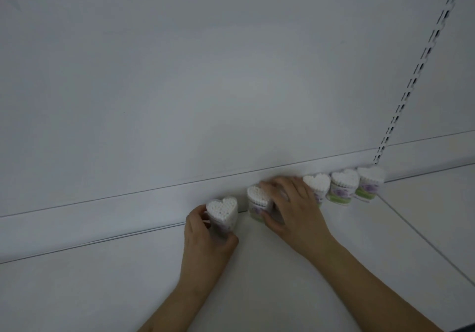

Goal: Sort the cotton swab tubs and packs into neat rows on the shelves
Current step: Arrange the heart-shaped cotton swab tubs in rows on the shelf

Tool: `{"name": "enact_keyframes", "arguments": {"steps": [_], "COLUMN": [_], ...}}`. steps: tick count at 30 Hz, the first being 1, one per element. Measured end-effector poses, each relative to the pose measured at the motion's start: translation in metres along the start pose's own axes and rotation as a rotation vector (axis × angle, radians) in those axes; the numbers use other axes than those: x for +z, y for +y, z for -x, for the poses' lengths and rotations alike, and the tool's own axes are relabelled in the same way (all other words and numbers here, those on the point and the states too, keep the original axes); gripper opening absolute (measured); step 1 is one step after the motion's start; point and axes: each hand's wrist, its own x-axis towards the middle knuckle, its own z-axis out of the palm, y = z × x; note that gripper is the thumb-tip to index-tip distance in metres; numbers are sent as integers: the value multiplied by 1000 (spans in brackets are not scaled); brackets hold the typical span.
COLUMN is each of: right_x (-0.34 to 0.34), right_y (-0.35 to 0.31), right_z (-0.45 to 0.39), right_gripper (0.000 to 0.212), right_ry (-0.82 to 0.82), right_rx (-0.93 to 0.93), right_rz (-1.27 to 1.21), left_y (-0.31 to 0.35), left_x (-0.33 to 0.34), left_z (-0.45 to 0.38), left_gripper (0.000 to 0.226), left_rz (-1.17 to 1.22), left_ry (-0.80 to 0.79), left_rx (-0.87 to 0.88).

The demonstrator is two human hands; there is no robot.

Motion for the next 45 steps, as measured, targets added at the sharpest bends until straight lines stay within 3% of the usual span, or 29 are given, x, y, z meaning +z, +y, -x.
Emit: {"name": "enact_keyframes", "arguments": {"steps": [15, 20, 23, 28, 34, 45], "right_x": [2, -10, -31, -59, -50, 1], "right_y": [10, -3, -25, -92, -195, -459], "right_z": [1, -7, -26, -80, -128, -159], "right_gripper": [52, 55, 53, 50, 50, 52], "right_ry": [-30, -11, 67, 135, 71, -47], "right_rx": [58, 48, 28, -132, -273, -398], "right_rz": [-50, -36, -169, -438, -656, -908], "left_y": [4, 9, 8, 2, -2, -77], "left_x": [3, -5, -22, -74, -151, -360], "left_z": [-14, -10, -1, 36, 77, 130], "left_gripper": [51, 62, 71, 62, 59, 45], "left_rz": [-40, -19, -79, -160, -256, -279], "left_ry": [-86, -96, -55, 88, 211, 530], "left_rx": [31, -33, -58, -105, -116, -169]}}
